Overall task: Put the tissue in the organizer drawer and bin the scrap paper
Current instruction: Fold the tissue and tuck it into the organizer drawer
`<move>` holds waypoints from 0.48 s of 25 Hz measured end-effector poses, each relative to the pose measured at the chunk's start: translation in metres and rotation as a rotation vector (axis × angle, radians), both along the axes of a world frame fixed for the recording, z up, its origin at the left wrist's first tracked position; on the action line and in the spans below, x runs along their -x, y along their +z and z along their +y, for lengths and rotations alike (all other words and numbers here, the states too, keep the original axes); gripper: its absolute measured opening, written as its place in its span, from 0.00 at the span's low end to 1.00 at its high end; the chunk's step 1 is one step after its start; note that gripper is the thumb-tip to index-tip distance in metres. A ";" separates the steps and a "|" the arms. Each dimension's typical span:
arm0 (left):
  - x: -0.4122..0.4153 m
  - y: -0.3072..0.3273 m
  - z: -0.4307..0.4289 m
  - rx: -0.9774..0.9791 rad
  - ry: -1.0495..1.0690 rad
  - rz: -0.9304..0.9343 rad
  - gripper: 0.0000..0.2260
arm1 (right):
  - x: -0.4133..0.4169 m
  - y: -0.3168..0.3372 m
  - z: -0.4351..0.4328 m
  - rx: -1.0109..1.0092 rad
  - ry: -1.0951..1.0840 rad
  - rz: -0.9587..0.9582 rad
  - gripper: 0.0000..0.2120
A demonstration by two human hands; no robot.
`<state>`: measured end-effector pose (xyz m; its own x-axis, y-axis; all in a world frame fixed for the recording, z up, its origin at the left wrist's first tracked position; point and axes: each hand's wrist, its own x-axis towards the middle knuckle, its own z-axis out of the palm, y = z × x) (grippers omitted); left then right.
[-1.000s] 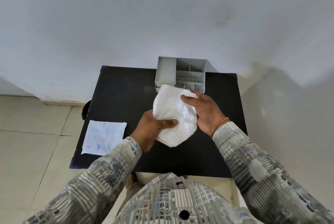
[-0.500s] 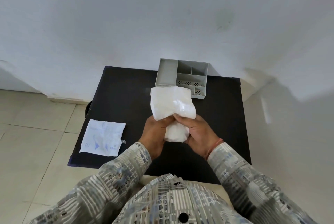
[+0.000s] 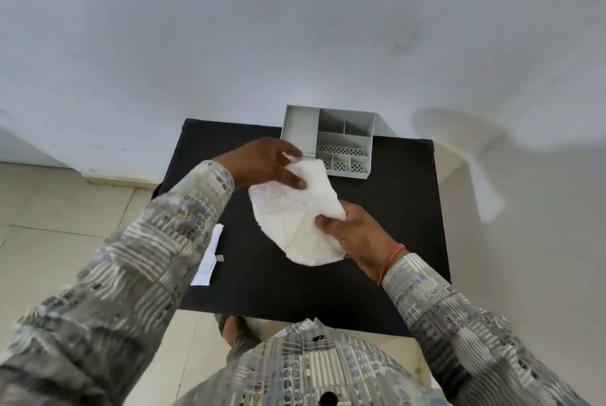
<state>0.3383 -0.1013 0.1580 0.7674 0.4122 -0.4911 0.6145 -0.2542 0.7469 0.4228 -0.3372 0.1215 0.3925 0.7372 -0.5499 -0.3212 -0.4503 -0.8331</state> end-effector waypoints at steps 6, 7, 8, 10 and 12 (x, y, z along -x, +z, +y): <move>-0.022 0.007 -0.009 -0.002 0.332 -0.390 0.10 | -0.009 0.016 0.000 -0.015 -0.039 0.068 0.14; -0.022 0.002 -0.016 0.030 0.510 -0.469 0.12 | -0.014 0.017 0.000 -0.012 -0.076 0.061 0.14; -0.021 -0.003 -0.023 0.146 0.669 -0.519 0.15 | -0.017 0.019 0.000 -0.004 -0.122 0.062 0.14; -0.012 -0.010 -0.042 0.475 0.797 -0.507 0.20 | -0.018 0.019 0.002 0.025 -0.227 0.091 0.09; 0.003 -0.020 -0.075 0.752 0.628 -0.378 0.24 | -0.012 0.020 0.005 0.052 -0.271 0.086 0.06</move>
